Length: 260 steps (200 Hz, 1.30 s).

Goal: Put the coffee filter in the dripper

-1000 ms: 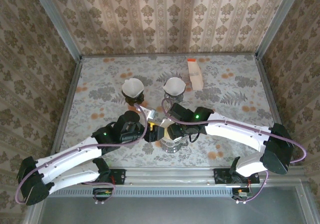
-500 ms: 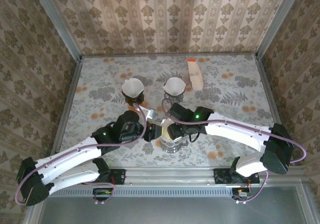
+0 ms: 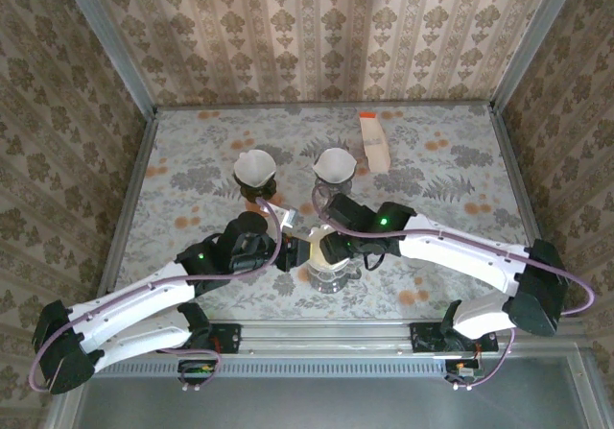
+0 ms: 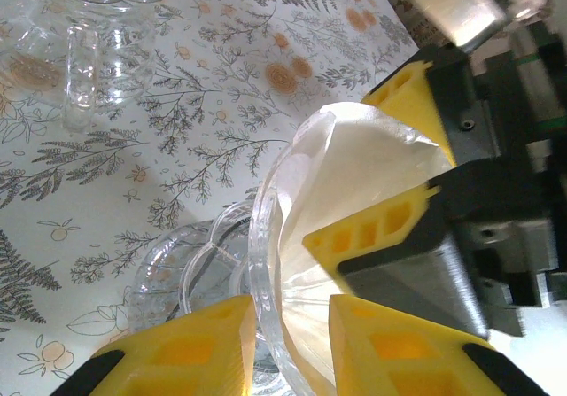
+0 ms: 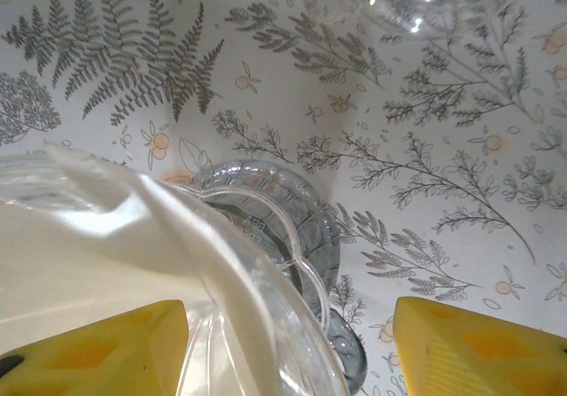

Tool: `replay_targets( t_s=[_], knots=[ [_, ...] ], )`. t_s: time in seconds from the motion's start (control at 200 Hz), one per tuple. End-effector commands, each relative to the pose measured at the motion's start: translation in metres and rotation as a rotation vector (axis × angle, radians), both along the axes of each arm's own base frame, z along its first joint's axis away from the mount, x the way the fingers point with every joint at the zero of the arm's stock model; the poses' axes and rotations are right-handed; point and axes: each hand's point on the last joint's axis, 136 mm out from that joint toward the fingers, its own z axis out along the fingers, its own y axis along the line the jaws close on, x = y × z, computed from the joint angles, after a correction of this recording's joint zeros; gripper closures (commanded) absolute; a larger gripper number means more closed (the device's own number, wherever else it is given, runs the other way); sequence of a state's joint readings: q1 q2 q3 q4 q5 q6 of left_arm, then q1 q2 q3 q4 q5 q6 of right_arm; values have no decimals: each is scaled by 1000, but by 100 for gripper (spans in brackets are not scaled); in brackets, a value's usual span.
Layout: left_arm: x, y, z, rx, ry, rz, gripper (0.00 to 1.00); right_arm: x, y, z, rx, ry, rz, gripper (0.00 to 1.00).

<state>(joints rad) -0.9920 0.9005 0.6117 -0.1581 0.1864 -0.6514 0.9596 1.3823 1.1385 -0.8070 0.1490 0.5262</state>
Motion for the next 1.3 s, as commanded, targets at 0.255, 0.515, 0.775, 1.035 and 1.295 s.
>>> replay_targets(
  t_s=[0.255,0.515,0.775,1.035,1.295],
  knots=[
    [0,0,-1,-2,8,1,71,-2,-29,33,-13,-83,-37,36],
    [1,1,-3,4,11,3,71,-10,-41,28,-24,-66,-51,38],
    [1,2,-5,3,12,8,72,-13,-48,29,-46,-62,-54,38],
    [1,1,-5,3,15,8,71,-18,-31,40,50,-70,-4,36],
    [2,1,-6,3,16,9,72,-33,-24,27,71,-31,25,36]
  ],
)
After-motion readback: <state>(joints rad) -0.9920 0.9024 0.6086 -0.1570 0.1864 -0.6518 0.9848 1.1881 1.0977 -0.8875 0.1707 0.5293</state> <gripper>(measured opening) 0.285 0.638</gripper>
